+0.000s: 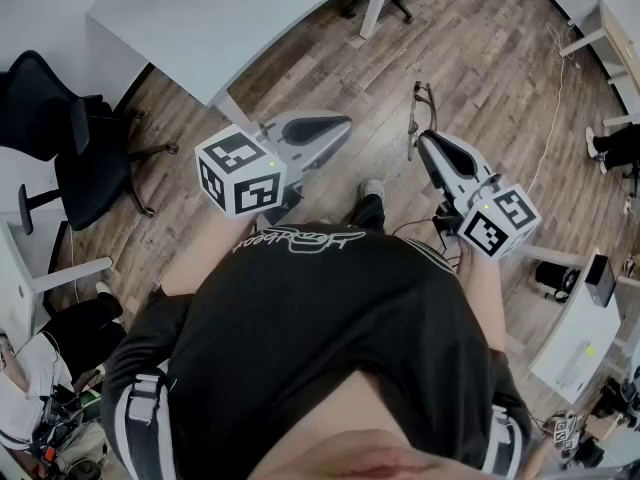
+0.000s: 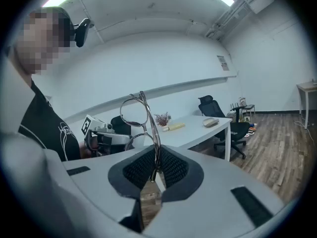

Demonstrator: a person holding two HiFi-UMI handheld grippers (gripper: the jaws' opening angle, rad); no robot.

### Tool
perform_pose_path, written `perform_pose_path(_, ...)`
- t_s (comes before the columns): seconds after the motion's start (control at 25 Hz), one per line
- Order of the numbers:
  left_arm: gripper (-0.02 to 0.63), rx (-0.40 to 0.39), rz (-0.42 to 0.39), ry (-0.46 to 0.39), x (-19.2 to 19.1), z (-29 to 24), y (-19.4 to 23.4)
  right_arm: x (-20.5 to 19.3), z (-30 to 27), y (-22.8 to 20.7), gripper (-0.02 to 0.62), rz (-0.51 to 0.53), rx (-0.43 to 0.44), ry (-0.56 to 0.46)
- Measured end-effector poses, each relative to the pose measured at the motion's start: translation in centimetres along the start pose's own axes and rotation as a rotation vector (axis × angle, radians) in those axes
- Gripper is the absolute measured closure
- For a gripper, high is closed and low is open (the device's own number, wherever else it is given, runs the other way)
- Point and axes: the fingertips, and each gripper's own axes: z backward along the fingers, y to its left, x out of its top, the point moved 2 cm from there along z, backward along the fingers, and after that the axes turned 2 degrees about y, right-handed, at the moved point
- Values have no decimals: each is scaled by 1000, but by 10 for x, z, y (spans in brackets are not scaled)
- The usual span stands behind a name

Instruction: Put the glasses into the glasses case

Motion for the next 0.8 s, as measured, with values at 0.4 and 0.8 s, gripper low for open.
perform_pose_path(0.4,600,13,20,-8,-1,-7,7,0,-5,-10,565,8,10,4)
perform_pose_path(0.8,600,45,47,-16,8,-34,26,0,-12,-53,565,-44,-1,19)
